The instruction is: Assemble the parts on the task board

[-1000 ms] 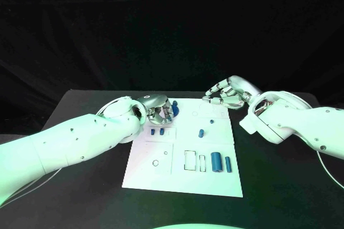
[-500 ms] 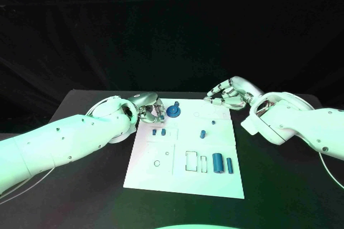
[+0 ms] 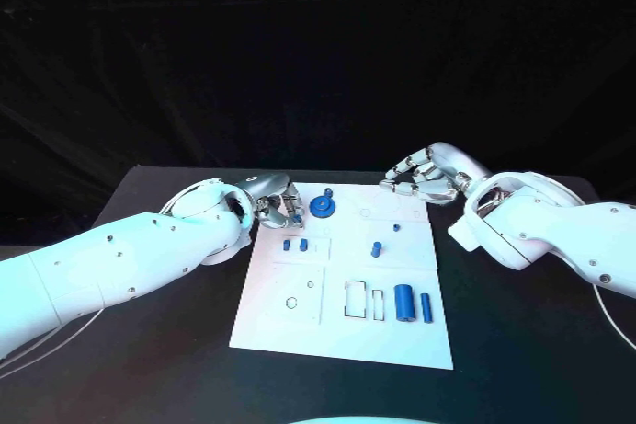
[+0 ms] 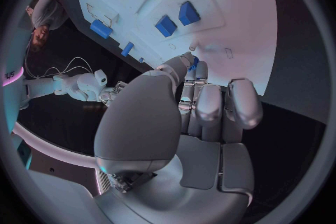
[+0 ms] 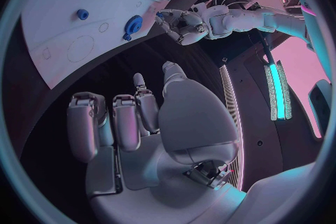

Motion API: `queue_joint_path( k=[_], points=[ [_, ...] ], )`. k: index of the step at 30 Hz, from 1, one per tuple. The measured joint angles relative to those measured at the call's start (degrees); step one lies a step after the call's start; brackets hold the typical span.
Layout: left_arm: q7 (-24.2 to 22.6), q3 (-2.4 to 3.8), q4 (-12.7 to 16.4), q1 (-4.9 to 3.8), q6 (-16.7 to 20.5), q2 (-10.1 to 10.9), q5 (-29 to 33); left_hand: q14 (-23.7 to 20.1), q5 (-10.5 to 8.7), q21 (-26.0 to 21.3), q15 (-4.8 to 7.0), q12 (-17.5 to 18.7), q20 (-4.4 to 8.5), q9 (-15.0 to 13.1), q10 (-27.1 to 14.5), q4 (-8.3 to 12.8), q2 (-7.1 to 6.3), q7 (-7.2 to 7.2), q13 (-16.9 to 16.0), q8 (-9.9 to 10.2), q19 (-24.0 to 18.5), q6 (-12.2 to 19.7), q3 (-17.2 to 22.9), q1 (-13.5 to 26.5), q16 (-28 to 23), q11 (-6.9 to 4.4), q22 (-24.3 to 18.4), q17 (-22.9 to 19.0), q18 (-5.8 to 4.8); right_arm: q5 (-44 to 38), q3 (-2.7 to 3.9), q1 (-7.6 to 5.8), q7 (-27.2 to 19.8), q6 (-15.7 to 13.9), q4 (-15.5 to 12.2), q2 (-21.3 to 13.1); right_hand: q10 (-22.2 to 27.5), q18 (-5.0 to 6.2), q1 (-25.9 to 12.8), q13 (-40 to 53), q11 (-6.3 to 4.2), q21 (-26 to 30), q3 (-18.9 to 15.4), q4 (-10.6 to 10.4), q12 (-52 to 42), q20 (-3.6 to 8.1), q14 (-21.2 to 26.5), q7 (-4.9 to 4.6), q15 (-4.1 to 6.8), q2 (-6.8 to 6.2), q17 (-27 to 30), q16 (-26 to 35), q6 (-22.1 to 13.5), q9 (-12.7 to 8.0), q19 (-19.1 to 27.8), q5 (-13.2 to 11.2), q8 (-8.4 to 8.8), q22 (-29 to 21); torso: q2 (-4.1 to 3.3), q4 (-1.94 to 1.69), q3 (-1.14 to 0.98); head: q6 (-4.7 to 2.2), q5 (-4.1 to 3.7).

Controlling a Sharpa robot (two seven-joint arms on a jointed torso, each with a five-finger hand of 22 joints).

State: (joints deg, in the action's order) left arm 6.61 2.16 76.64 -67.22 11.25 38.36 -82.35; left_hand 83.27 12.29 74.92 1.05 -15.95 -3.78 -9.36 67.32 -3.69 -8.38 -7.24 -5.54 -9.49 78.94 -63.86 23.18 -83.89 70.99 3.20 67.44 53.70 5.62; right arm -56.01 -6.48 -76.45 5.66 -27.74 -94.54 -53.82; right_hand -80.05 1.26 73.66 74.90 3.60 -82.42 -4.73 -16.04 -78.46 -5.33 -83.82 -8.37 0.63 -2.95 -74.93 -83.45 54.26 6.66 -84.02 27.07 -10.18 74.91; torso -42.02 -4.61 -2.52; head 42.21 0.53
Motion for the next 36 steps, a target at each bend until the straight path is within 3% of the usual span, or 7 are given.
queue_joint_path(
  k=[36],
  points=[
    [1.91,-0.20,-1.27,0.33,-3.37,-1.61,-0.13,0.00,-0.48,0.47,0.00,0.67,-0.21,0.13,0.36,0.00,-0.24,0.01,0.00,0.43,0.20,0.02,0.00,0.24,0.00,0.05,0.50,-0.19,0.11,-0.02,0.00,0.01,0.03,0.01,0.09,0.15,0.00,0.00,0.00,0.04,0.00,0.00,0.00,0.00,0.00,0.00,0.00,0.00,0.00,0.00,0.01,0.00,0.00,0.00,0.00,0.00,0.00,0.03,0.03,0.01,0.00,0.34,0.40]
  ],
)
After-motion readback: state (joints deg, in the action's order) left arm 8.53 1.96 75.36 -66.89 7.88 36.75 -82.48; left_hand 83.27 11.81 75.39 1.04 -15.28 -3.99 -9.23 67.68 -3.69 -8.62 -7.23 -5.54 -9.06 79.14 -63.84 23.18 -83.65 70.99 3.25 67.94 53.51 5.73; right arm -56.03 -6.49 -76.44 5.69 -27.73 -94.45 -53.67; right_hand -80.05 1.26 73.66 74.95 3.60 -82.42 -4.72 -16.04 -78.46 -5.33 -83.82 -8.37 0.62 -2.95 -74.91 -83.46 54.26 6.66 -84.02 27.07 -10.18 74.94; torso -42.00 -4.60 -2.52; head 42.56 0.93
